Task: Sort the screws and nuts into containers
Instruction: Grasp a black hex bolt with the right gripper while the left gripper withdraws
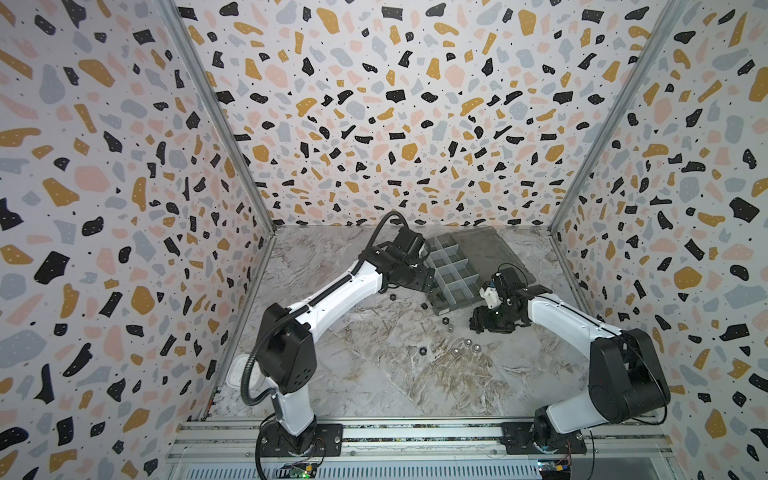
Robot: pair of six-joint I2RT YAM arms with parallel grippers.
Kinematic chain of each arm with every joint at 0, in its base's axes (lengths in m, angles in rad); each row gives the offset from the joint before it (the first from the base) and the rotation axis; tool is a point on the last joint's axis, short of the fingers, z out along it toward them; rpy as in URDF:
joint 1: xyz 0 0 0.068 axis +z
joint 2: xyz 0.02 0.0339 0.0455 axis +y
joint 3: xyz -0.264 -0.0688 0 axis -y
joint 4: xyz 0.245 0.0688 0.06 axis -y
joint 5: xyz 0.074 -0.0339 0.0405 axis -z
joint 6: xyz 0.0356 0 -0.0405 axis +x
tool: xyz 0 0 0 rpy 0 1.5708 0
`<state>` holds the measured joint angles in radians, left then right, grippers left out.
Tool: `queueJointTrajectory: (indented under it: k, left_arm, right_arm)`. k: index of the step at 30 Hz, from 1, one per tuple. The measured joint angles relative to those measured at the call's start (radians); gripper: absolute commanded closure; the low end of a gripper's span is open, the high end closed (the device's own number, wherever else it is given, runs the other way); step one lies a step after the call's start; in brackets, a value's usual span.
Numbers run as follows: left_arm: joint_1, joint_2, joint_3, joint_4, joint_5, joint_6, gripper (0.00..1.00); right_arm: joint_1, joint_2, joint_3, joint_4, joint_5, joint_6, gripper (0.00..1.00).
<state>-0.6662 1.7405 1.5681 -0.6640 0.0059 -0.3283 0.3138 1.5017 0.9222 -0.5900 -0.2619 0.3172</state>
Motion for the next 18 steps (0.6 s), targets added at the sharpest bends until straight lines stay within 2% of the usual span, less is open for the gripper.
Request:
queueJointTrajectory:
  k: [3,7,18]
  left_arm:
    - [0.021,-0.076,-0.102,0.031,0.005,0.006,0.03]
    - [0.04,-0.151,-0.21,0.045,0.016,0.03,0.03]
    - [0.076,-0.287,-0.302,0.045,0.051,0.072,0.03]
  right_arm:
    - [0.008,0.011,-0.011,0.022,0.002,0.007,0.43]
    - [0.019,0.029,-0.013,0.047,0.013,0.02,0.45]
    - [0.038,0.155,0.025,0.067,0.092,0.032,0.47]
